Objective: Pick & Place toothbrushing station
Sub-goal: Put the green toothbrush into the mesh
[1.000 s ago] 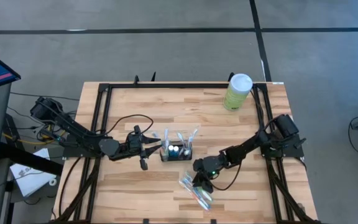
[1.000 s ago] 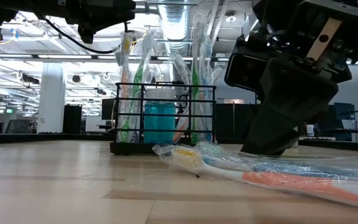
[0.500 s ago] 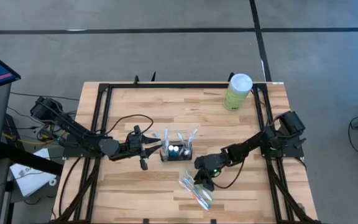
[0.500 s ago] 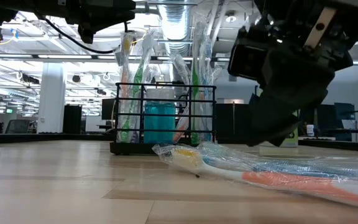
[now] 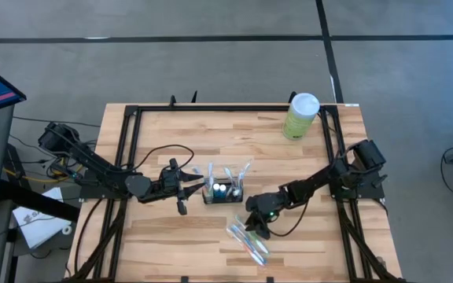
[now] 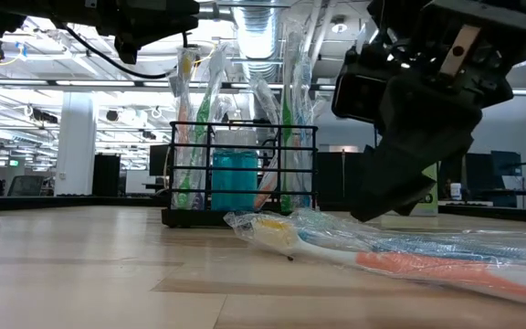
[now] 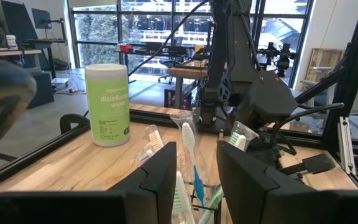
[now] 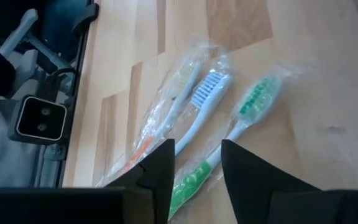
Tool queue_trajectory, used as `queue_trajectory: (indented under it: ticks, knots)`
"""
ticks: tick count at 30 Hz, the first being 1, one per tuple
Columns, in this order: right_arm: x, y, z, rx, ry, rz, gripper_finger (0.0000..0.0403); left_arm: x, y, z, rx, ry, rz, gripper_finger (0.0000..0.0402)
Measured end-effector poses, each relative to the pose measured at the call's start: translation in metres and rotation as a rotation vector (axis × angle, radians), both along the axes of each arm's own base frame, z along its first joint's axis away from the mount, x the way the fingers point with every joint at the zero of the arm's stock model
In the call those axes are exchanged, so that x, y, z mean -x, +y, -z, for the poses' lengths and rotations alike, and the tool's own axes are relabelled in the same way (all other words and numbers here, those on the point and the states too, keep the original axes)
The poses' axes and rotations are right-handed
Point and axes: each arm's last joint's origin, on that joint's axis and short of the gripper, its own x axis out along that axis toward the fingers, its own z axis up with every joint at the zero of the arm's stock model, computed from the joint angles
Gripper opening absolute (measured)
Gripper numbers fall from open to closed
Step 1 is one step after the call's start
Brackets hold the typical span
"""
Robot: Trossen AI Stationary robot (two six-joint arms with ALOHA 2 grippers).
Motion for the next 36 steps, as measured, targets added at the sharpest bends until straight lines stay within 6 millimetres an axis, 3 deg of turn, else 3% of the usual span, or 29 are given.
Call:
queue_trajectory:
  ticks: [12, 20, 28, 36]
  knots:
    - [0.0, -0.007, 0.003, 0.03, 0.03, 0.043, 0.0181, 0.0, 0.0, 0.0, 0.0, 0.0, 0.0, 0.0108]
    - [0.0, -0.006, 0.004, 0.048, 0.026, 0.056, 0.0173, 0.0, 0.0, 0.0, 0.0, 0.0, 0.0, 0.0108]
    - [-0.006, -0.004, 0.016, 0.023, 0.061, 0.076, 0.0164, 0.0, 0.0, 0.0, 0.0, 0.0, 0.0, 0.0108]
    - [-0.019, 0.001, 0.007, 0.086, 0.094, 0.046, 0.0147, 0.0, 0.0, 0.0, 0.0, 0.0, 0.0, 0.0108]
